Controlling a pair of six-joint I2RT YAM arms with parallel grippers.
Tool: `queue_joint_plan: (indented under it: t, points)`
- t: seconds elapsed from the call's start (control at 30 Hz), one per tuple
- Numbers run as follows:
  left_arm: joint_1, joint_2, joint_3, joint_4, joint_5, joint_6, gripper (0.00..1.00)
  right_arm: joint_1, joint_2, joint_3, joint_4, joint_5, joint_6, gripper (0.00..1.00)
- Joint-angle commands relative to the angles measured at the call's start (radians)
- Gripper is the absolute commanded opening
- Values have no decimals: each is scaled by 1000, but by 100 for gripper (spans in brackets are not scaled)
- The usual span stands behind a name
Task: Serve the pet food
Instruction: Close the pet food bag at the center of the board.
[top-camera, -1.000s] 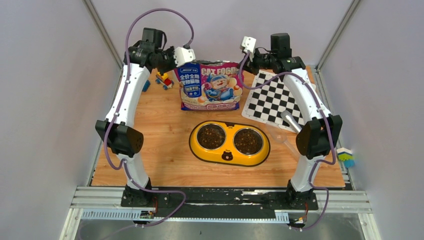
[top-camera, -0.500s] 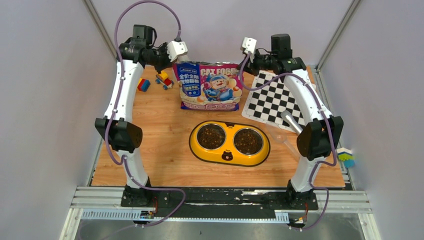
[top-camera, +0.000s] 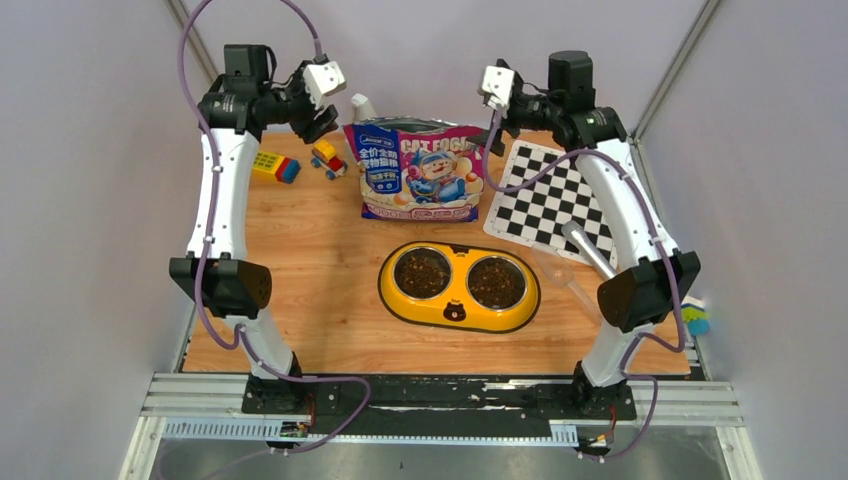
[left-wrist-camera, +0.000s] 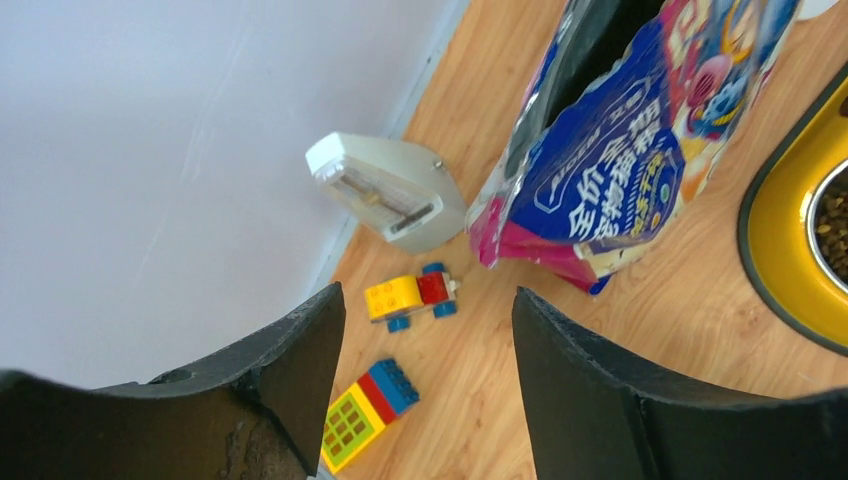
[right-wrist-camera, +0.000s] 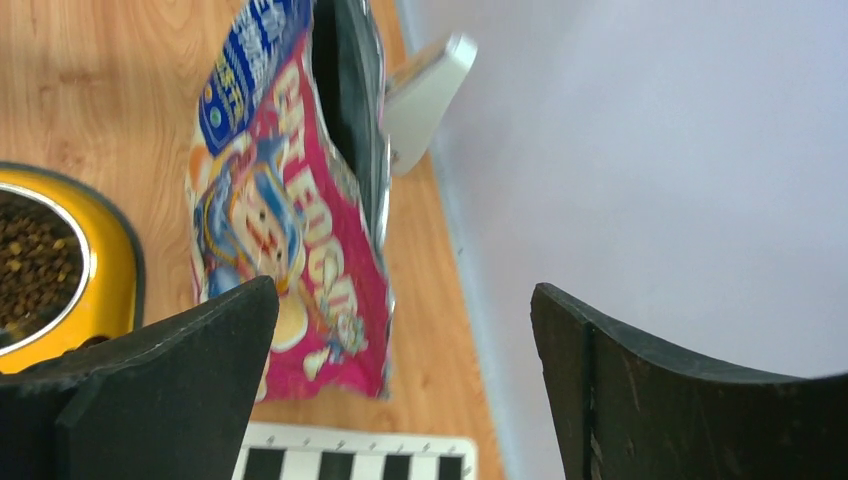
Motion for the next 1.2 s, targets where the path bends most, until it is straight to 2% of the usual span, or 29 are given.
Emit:
queue_joint_plan:
  t: [0.0,0.2,0.33,0.57,0.7,0.87,1.1,1.17]
  points:
    - [-52,-34,-5,26,46,-9,70,89,0,146,-22,23,-81,100]
    - [-128,15,-1,40,0,20,72,212,112,214,42,149,-92,100]
    - [-144,60,44,31,-22,44,80,268,176,215,82,250,-131,100]
    - [-151,92,36,2,-78,123,78,304,255,261,93,267,-115,100]
    - [-145,93,10,21,-84,143,69,304,288,294,116,260,-79,100]
    - [-135,106,11,31,-75,146,44,309,328,328,156,252,-26,98]
    - [-127,122,7,13,-74,152,38,318,378,382,168,219,19,94]
    - [-126,125,7,13,-69,148,33,321,392,394,169,206,35,93]
